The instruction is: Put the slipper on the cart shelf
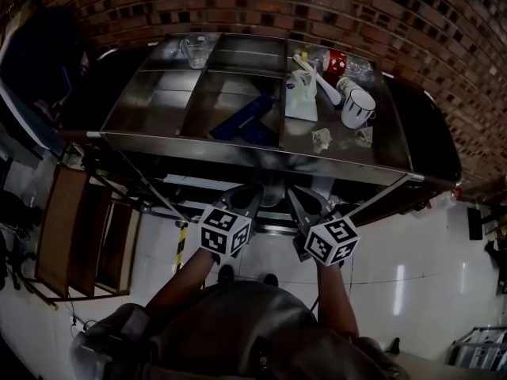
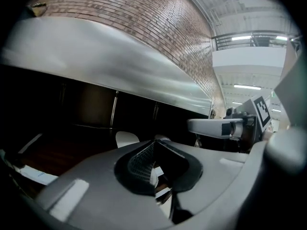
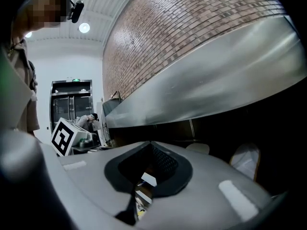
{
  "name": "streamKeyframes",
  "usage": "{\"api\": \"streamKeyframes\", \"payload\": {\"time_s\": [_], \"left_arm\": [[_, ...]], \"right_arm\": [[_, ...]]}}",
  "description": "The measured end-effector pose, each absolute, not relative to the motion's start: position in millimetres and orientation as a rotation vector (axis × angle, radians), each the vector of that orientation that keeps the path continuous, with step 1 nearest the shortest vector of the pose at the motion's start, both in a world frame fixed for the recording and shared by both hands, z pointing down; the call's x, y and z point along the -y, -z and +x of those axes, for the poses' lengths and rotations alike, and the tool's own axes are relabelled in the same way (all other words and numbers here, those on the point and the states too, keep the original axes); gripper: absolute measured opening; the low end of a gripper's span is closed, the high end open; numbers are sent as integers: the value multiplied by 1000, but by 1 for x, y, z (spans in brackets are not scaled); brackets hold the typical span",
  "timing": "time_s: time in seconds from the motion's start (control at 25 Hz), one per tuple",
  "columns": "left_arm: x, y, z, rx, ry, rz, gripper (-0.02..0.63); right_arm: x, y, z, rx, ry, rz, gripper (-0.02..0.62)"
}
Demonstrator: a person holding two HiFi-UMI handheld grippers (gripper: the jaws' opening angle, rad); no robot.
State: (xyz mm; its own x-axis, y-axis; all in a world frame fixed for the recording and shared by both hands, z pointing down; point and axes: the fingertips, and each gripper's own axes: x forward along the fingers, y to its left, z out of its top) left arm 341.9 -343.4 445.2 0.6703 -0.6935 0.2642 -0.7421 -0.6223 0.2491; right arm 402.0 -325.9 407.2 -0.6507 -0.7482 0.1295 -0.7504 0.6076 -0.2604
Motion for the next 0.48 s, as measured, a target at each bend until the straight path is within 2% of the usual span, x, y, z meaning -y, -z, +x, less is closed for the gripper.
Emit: {"api": "streamKeyframes", "payload": {"time_s": [0.48], "left_arm": [[333, -442, 346, 1099, -189, 2568, 8]], "right_arm": [[318, -407, 402, 2811, -468, 1301, -2]]}}
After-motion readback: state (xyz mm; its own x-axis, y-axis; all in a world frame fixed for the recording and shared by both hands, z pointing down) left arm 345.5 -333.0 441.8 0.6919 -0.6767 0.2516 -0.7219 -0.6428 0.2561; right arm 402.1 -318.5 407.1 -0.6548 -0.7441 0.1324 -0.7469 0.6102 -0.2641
